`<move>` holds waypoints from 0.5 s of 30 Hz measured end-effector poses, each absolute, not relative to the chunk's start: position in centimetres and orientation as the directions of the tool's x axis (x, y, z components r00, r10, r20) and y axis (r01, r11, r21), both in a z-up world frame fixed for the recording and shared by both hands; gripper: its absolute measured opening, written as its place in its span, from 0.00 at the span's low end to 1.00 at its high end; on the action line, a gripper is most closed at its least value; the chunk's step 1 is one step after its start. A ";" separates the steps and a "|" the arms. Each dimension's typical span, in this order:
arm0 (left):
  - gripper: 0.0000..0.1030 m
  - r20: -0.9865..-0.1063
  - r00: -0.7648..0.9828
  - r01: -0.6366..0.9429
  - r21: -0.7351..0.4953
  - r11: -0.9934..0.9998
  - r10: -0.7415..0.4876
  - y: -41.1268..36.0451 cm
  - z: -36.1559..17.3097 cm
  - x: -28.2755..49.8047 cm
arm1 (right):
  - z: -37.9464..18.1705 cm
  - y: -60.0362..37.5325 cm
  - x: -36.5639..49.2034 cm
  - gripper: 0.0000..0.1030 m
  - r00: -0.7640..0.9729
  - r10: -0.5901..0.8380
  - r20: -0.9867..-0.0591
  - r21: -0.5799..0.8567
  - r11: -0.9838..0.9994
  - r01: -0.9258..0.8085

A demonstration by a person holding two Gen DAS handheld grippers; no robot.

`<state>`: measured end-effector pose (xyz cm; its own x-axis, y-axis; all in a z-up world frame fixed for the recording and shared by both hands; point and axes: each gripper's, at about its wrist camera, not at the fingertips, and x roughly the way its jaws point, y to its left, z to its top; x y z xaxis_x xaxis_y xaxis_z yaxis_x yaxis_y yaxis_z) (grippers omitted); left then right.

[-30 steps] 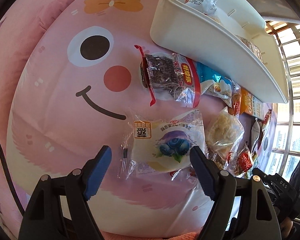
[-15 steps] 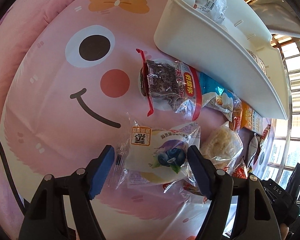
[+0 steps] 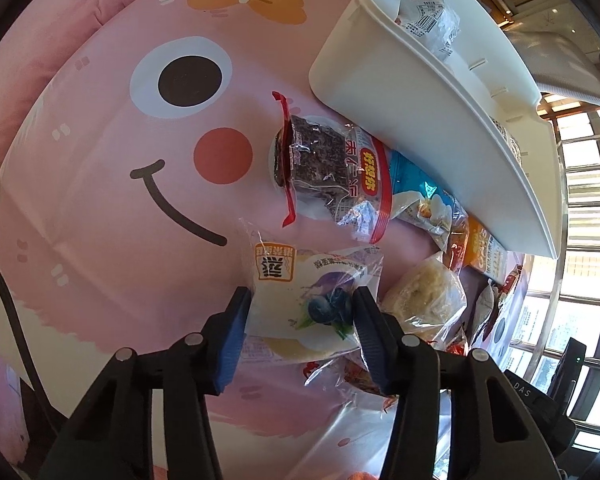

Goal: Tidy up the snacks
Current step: 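Grasp the blueberry-print bag with the left tool while the right tool grasps the green packet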

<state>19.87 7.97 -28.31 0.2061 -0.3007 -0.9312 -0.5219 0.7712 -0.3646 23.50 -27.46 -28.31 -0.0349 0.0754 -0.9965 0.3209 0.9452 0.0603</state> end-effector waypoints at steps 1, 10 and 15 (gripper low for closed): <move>0.48 -0.933 0.205 -0.521 -0.361 0.774 -0.297 8.2 -28.1 19.7 | -28.3 -27.8 23.4 0.38 -0.034 0.079 -0.996 0.064 0.945 0.320; 0.46 -0.934 0.197 -0.518 -0.356 0.778 -0.297 8.7 -26.8 18.8 | -29.0 -28.3 22.7 0.36 -0.035 0.127 -0.991 0.108 0.936 0.336; 0.46 -0.940 0.177 -0.486 -0.341 0.805 -0.291 8.7 -24.9 18.5 | -28.3 -28.4 21.3 0.36 -0.028 0.144 -0.989 0.126 0.930 0.345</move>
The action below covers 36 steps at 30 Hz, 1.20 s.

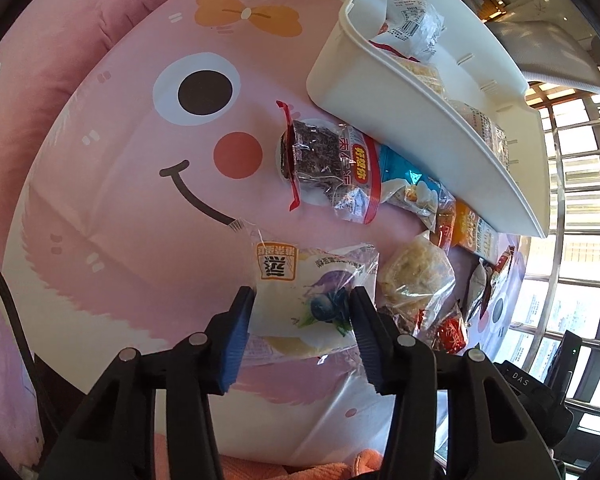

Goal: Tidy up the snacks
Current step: 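Carry both held snacks over the white tray and open both tools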

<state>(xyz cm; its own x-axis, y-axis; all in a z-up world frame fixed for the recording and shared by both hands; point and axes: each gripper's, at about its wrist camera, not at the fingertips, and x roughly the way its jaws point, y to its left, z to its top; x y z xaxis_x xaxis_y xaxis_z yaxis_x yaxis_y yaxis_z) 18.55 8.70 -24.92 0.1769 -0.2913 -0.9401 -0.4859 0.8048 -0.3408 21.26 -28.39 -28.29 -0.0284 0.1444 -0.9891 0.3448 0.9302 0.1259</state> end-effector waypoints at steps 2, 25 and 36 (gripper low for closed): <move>0.46 -0.946 0.177 -0.463 -0.323 0.825 -0.271 8.7 -23.9 18.4 | -27.9 -28.4 20.6 0.36 -0.021 0.165 -0.986 0.147 0.924 0.354; 0.46 -0.931 0.315 -0.178 -0.251 0.951 -0.187 8.9 -10.0 24.9 | -18.2 -25.9 23.7 0.36 0.201 0.398 -0.895 0.445 0.828 0.341; 0.46 -0.916 0.368 -0.102 -0.212 0.972 -0.161 10.2 -7.3 30.3 | -16.0 -21.9 27.8 0.36 0.269 0.451 -0.851 0.519 0.799 0.302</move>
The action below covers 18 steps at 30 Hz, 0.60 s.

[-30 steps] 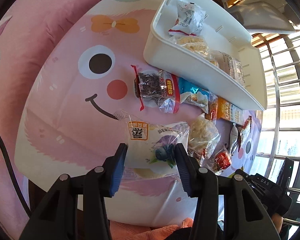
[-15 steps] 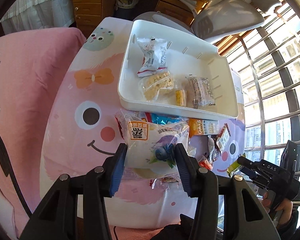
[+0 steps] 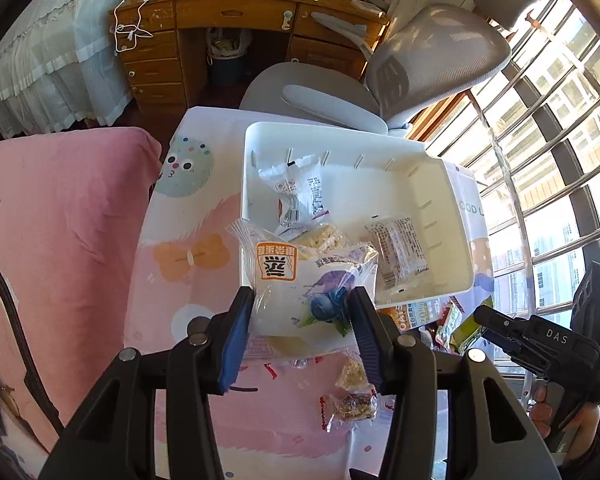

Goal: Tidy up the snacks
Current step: 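Carry both held snacks over the white tray and open both tools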

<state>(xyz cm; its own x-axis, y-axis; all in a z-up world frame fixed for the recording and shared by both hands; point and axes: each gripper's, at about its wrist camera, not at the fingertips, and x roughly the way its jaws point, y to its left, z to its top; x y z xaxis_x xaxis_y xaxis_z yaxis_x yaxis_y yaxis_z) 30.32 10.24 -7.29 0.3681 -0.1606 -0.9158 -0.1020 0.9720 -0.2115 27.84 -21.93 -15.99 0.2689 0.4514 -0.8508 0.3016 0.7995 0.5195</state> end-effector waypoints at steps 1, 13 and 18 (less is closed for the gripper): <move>0.46 -0.914 0.370 -0.096 -0.216 0.972 -0.167 10.4 -7.2 30.7 | -16.1 -21.6 28.1 0.36 0.271 0.455 -0.848 0.524 0.795 0.306; 0.46 -0.919 0.319 -0.019 -0.251 0.968 -0.232 11.5 -9.7 35.6 | -16.9 -18.1 31.3 0.36 0.316 0.445 -0.838 0.539 0.762 0.357; 0.48 -0.927 0.274 0.010 -0.262 0.965 -0.255 11.3 -11.6 37.2 | -18.1 -17.2 32.1 0.38 0.325 0.454 -0.830 0.554 0.738 0.385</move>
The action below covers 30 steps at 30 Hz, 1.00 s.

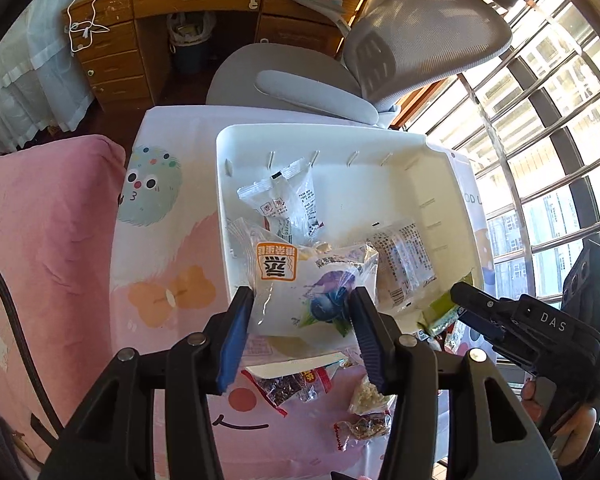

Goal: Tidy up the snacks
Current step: 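Carry both held snacks over the white tray and open both tools, then withdraw both open tools from the tray back over the snack pile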

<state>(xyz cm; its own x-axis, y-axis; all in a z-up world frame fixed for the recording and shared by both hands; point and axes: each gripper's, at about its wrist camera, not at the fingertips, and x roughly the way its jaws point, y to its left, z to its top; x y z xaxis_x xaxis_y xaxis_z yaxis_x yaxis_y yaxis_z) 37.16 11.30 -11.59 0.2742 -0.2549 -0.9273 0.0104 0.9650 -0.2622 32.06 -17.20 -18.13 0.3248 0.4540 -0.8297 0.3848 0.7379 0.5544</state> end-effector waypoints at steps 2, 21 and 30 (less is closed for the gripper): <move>0.48 -0.930 0.261 0.021 -0.264 0.964 -0.260 11.2 -12.2 37.5 | -18.7 -17.1 32.1 0.39 0.324 0.461 -0.826 0.562 0.719 0.408; 0.64 -0.913 0.250 0.166 -0.288 0.943 -0.323 7.4 -10.5 34.2 | -18.4 -20.4 26.7 0.51 0.355 0.395 -0.847 0.528 0.694 0.489; 0.65 -0.913 0.243 0.170 -0.293 0.941 -0.328 6.2 -9.4 30.0 | -17.4 -22.0 23.0 0.52 0.364 0.383 -0.849 0.522 0.716 0.464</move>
